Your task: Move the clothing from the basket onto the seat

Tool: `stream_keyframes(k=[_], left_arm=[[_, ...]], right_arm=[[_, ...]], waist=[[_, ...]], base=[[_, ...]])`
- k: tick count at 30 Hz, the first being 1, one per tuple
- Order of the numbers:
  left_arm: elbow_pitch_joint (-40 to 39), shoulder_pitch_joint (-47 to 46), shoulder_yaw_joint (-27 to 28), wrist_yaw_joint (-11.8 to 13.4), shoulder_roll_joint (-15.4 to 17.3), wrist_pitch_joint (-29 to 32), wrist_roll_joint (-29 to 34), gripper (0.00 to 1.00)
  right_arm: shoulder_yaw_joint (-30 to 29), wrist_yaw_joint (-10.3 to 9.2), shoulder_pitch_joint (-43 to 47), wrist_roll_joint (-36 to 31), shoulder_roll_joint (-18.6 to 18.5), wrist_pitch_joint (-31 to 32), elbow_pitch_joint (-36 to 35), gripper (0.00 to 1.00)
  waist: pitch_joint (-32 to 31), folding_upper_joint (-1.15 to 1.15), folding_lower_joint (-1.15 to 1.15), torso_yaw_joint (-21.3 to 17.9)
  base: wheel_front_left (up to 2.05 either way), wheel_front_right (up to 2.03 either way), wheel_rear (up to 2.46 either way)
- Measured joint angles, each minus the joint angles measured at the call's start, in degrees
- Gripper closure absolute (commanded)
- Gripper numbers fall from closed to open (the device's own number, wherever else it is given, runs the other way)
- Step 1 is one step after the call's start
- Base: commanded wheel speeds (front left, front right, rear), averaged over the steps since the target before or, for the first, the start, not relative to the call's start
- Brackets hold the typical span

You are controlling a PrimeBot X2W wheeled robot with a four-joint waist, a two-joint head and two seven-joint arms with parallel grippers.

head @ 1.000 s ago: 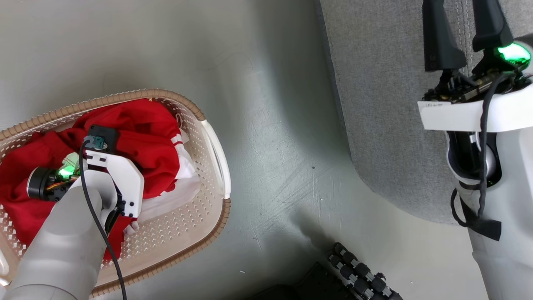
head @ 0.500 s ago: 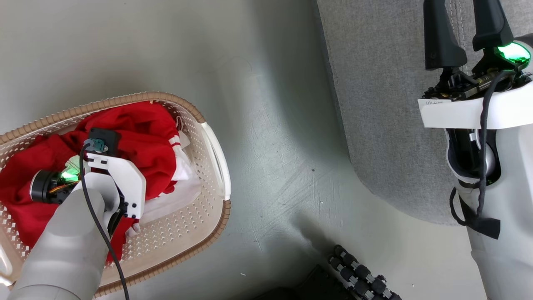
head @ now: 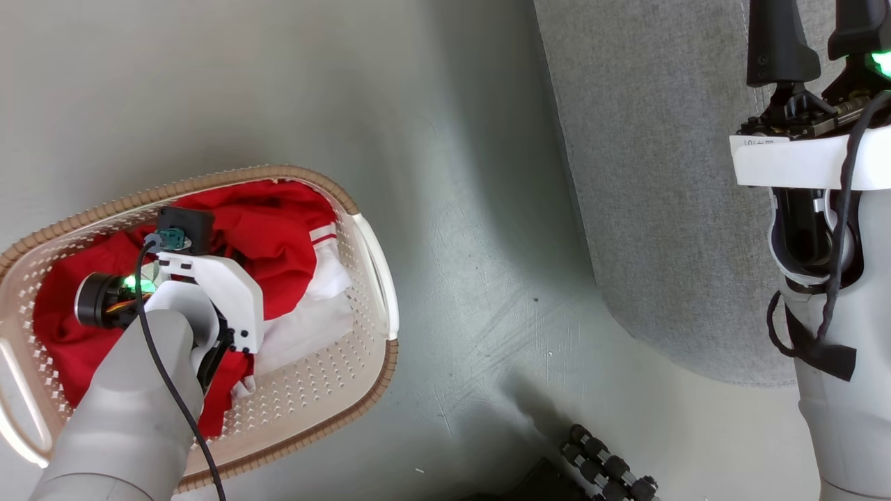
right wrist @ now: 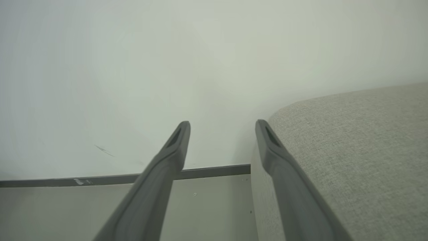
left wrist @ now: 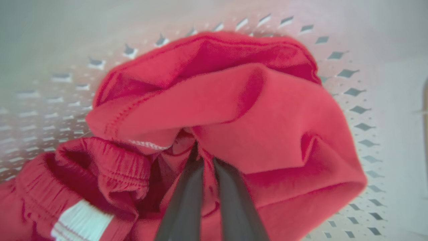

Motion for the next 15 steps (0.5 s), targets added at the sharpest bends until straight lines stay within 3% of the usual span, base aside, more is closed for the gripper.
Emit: stream_keyframes(k=[15], left_arm=[[-3.34,3.50,-0.33,-0.94,-1.79,-7.30,-3.36,1.00]], right_arm=[[-2.32,0.00,-0.10,0.69,0.08,0.00,0.41,0.00]], waist=[[-5.88,0.00,0.00,2.34]], base=[[0.00,0.00,0.00]])
